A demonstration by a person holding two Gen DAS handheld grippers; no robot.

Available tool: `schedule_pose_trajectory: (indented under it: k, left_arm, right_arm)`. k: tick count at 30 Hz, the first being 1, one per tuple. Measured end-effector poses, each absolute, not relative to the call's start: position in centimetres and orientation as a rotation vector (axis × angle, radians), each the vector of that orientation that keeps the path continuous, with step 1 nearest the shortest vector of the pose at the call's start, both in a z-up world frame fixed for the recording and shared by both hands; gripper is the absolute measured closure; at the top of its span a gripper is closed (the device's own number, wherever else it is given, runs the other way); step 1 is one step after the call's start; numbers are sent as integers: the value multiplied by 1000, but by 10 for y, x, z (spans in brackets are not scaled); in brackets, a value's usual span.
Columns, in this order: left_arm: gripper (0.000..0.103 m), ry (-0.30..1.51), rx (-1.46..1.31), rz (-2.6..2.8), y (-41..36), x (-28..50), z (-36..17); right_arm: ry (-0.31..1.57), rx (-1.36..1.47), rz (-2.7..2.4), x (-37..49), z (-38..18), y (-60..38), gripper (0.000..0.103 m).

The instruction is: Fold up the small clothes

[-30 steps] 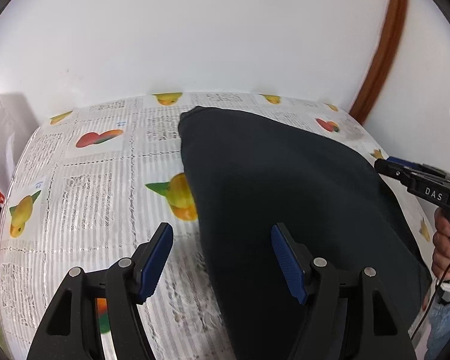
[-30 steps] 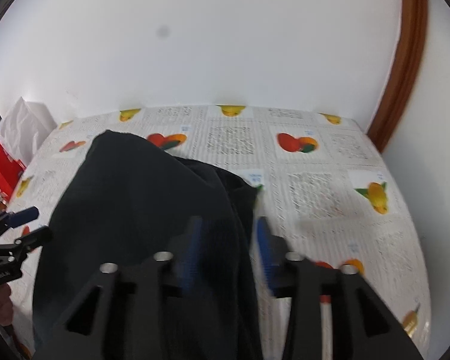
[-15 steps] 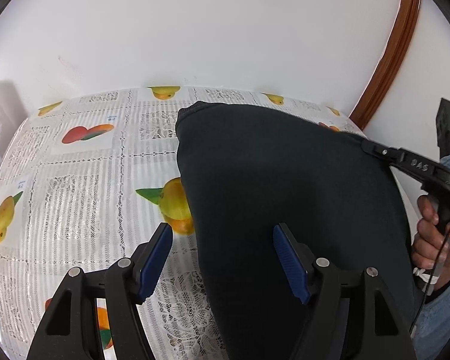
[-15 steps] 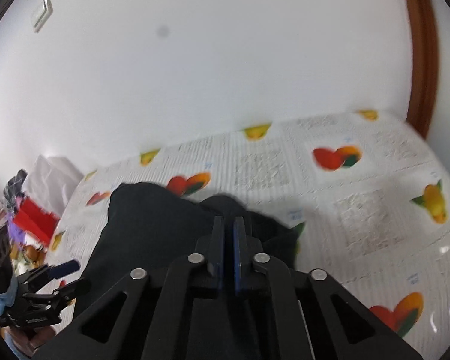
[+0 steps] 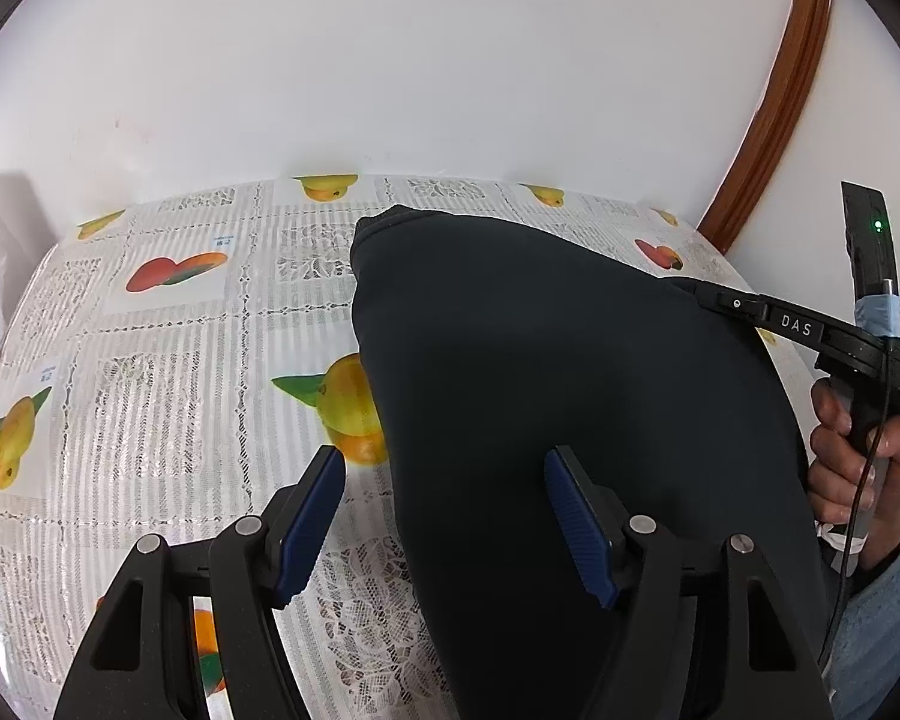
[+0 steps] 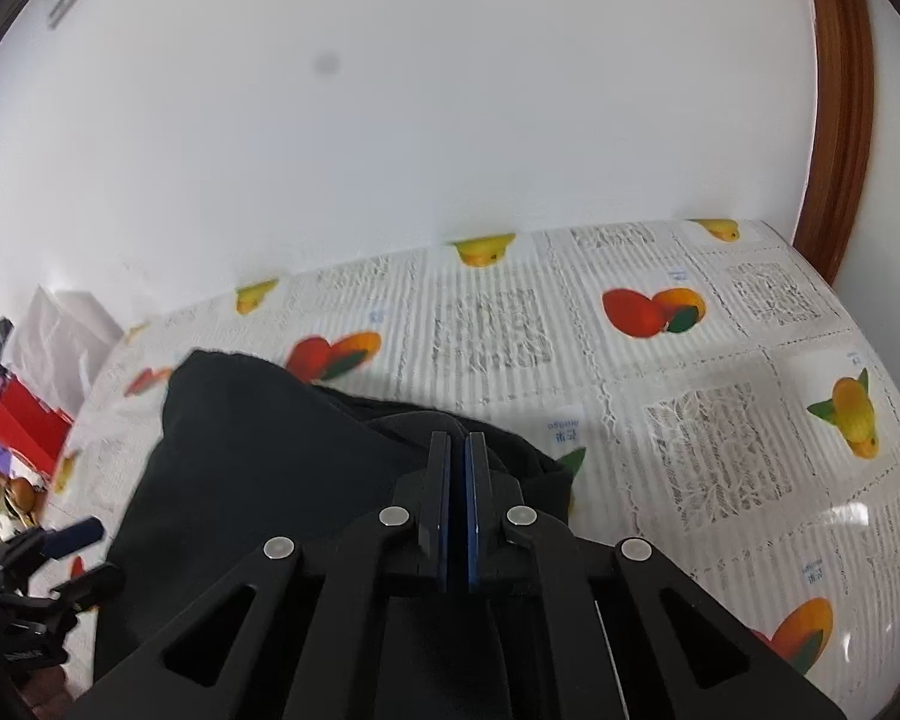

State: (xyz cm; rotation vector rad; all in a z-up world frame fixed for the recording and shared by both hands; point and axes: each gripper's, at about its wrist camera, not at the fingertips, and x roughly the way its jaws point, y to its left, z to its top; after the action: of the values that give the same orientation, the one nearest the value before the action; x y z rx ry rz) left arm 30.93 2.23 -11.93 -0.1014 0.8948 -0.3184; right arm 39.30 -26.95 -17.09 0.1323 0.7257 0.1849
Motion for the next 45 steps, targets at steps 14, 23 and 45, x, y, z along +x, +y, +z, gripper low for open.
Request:
schedule_pose_trajectory:
  k: [14, 23, 45]
  left_arm:
    - [36, 913, -148, -353, 32, 275, -122]
    - [36, 921, -124, -337, 28, 260, -120]
    - [36, 925, -132, -367, 43, 198, -120]
  right_arm:
    - [804, 164, 278, 331, -171, -295, 64]
    - [834, 182, 268, 339, -184, -297, 95]
    - [727, 268, 319, 255, -196, -331, 100]
